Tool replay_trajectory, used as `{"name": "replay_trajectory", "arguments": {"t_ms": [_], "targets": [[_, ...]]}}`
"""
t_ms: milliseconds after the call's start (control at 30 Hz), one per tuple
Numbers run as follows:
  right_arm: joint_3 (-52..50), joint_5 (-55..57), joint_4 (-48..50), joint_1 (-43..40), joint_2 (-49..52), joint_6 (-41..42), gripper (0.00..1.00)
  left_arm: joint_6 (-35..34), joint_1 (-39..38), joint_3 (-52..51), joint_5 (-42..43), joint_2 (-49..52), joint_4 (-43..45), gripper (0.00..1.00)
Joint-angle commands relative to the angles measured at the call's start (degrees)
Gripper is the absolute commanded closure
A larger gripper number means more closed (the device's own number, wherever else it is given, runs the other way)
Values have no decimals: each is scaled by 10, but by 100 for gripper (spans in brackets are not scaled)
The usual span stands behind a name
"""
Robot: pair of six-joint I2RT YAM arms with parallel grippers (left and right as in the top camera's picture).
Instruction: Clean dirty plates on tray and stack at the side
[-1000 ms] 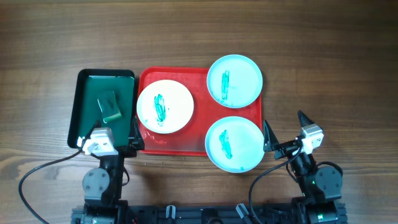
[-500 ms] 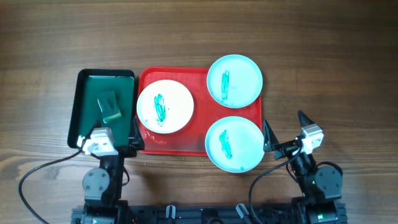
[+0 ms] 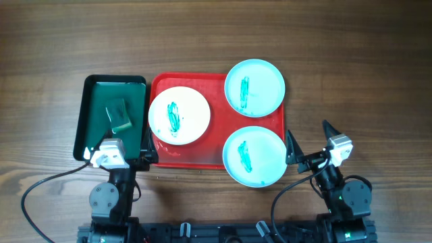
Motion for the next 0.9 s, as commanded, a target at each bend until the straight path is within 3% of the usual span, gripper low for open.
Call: {"name": "replay_trajectory", "arguments": {"t_ms": [0,167,433,633,867], "targets": [[3,-24,1,0,3,11,0,-7,4,9,13,-4,-1,0],[31,-23,1,0,5,9,0,-7,4,56,13,30,-21,0],[160,-24,-16,0,110,25,0,-8,4,282,13,198,-171,0],[327,-24,-117,0,261,23,0,-11,4,505,13,366,-347,0],[557,-24,-329,0,454,9,0,-75,4,690,7,554,-563,0]]}}
